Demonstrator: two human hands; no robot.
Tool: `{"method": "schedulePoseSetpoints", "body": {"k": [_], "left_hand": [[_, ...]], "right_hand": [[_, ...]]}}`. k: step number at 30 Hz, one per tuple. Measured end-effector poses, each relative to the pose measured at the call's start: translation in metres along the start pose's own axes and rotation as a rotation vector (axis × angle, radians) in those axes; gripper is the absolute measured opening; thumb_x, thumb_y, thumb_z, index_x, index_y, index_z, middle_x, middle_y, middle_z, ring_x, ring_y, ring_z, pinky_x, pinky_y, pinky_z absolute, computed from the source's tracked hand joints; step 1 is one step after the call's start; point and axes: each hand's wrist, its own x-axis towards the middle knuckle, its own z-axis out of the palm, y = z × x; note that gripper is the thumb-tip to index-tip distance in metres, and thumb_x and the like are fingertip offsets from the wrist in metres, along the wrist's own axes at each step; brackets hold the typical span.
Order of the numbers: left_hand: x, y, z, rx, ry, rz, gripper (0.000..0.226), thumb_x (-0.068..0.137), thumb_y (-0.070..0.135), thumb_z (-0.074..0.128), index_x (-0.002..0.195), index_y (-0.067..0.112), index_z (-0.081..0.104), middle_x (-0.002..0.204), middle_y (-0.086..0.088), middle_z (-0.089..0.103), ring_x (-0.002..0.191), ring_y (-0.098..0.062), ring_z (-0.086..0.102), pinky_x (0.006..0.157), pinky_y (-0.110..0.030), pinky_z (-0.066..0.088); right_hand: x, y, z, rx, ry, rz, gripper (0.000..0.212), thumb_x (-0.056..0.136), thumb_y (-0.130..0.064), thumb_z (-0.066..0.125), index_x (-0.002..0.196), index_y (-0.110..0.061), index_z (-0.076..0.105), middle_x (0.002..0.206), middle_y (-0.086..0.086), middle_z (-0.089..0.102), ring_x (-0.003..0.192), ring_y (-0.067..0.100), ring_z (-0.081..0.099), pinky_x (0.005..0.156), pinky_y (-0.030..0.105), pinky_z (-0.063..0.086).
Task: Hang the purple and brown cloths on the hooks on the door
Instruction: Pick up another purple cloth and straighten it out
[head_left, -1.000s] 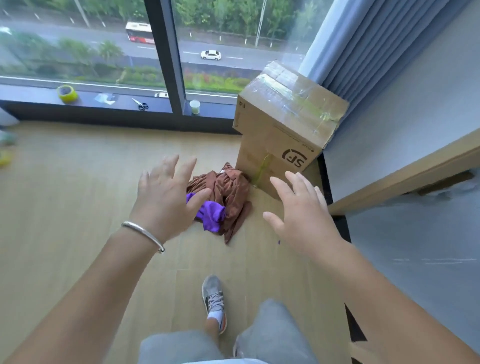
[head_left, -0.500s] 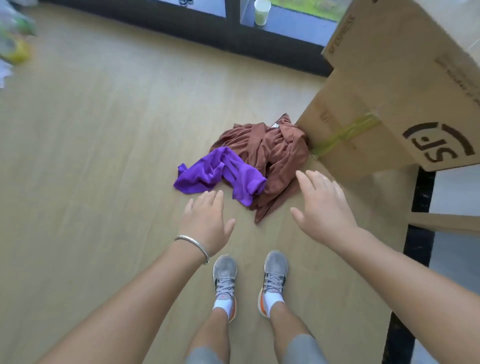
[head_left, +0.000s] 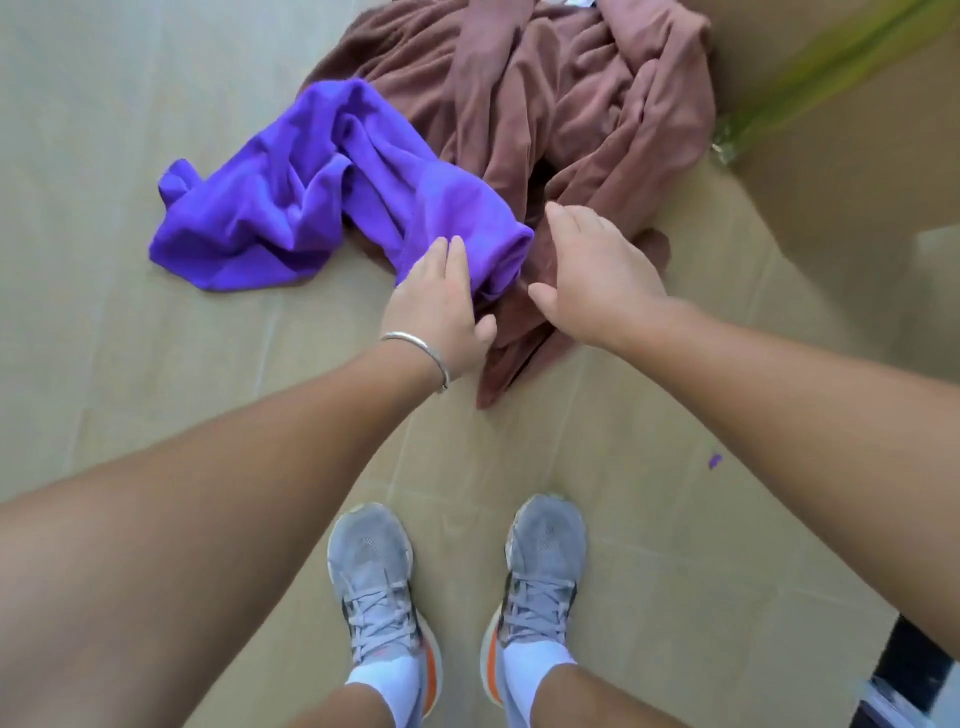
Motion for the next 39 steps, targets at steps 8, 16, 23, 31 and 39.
{"method": "schedulePoseSetpoints", "body": {"k": [8,16,23,31,39], "left_hand": [[0.073,-0.023,0.03,0.035,0.106,-0.176,0.077,0.083,0.023,0.057,0.149,0.021,0.019,0.139,-0.009,0.037,0.121,-0.036,0.047,0.088,-0.048,0.043],[0.017,-0.054,-0.04,-0.076,0.173,-0.088,0.045,0.084,0.01,0.041,0.127,0.021,0.05,0.115,-0.01,0.062,0.105,-0.037,0.057,0.082,-0.042,0.047],[-0.066,-0.082,-0.159,-0.237,0.343,-0.143,0.047,0.087,0.014,0.043,0.132,0.023,0.052,0.118,-0.011,0.057,0.105,-0.035,0.055,0.088,-0.042,0.046],[-0.16,-0.143,-0.287,0.038,0.175,-0.21,0.025,0.09,0.024,0.048,0.111,0.027,0.061,0.11,-0.003,0.06,0.102,-0.028,0.058,0.071,-0.031,0.041],[-0.276,-0.239,-0.394,0.236,0.258,-0.454,0.027,0.094,0.046,0.047,0.079,0.024,0.046,0.085,0.0,0.06,0.078,-0.026,0.058,0.059,-0.029,0.033]], "right_hand": [[0.061,-0.014,0.06,0.532,0.129,0.173,0.057,0.081,-0.022,0.058,0.136,-0.016,0.048,0.093,-0.01,0.066,0.099,0.014,0.061,0.087,0.024,0.044],[0.029,-0.067,0.019,0.618,0.168,0.193,0.028,0.084,-0.015,0.043,0.102,-0.019,0.064,0.109,0.003,0.065,0.102,0.022,0.057,0.081,0.029,0.041],[-0.018,-0.136,-0.087,0.726,0.204,0.03,0.021,0.086,-0.006,0.039,0.089,-0.022,0.053,0.088,-0.006,0.06,0.084,0.012,0.053,0.064,0.012,0.034],[-0.043,-0.23,-0.234,0.135,0.112,-0.533,0.042,0.069,-0.032,0.041,0.1,-0.013,0.061,0.1,0.005,0.055,0.09,0.022,0.05,0.069,0.03,0.036],[-0.046,-0.385,-0.297,-0.135,0.152,-0.677,0.055,0.07,0.01,0.04,0.113,-0.022,0.053,0.111,0.001,0.047,0.101,0.022,0.043,0.067,0.028,0.028]]}}
